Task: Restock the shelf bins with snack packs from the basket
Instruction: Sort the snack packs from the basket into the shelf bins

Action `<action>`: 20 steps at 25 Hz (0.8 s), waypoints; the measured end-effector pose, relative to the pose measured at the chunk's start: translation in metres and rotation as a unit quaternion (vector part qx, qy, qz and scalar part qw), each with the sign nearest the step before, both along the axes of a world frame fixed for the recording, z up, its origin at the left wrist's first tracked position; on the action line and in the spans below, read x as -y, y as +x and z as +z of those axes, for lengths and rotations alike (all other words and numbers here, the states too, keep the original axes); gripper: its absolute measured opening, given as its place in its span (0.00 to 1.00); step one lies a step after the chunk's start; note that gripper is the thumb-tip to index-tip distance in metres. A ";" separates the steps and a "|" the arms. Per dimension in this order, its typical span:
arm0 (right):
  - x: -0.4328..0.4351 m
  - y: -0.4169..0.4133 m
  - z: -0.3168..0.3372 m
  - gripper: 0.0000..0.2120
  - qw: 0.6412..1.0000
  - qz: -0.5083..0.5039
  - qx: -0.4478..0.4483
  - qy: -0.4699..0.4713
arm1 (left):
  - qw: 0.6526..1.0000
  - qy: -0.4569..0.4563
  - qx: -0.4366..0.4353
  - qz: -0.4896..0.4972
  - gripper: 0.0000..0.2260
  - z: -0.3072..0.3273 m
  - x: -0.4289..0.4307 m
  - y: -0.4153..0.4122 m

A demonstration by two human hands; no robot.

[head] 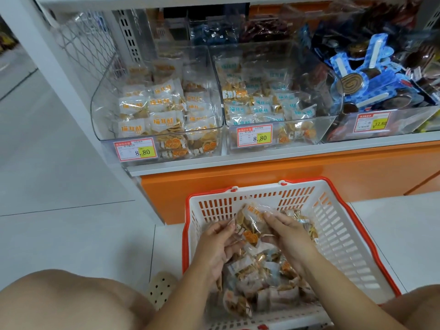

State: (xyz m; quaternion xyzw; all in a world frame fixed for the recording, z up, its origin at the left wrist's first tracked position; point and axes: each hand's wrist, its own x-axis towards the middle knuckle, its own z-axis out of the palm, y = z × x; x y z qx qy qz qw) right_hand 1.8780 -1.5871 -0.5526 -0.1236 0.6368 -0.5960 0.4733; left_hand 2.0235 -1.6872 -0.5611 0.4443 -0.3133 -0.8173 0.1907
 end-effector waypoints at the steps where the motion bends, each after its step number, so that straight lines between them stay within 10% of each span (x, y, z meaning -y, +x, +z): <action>1: 0.002 0.003 0.007 0.12 1.000 0.012 -0.009 0.002 | 1.000 -0.010 0.004 -0.001 0.11 0.005 0.001 0.003; 8: 0.056 0.005 0.151 0.13 0.939 0.136 -0.313 -0.034 | 0.950 -0.305 0.059 -0.027 0.04 0.125 0.055 0.033; 15: 0.216 -0.023 0.239 0.12 0.826 0.051 -0.559 -0.054 | 0.670 -0.649 0.353 0.072 0.21 0.183 0.149 0.083; 20: 0.313 -0.054 0.248 0.15 0.687 0.105 -0.714 0.080 | 0.676 -0.627 0.372 0.102 0.34 0.173 0.174 0.094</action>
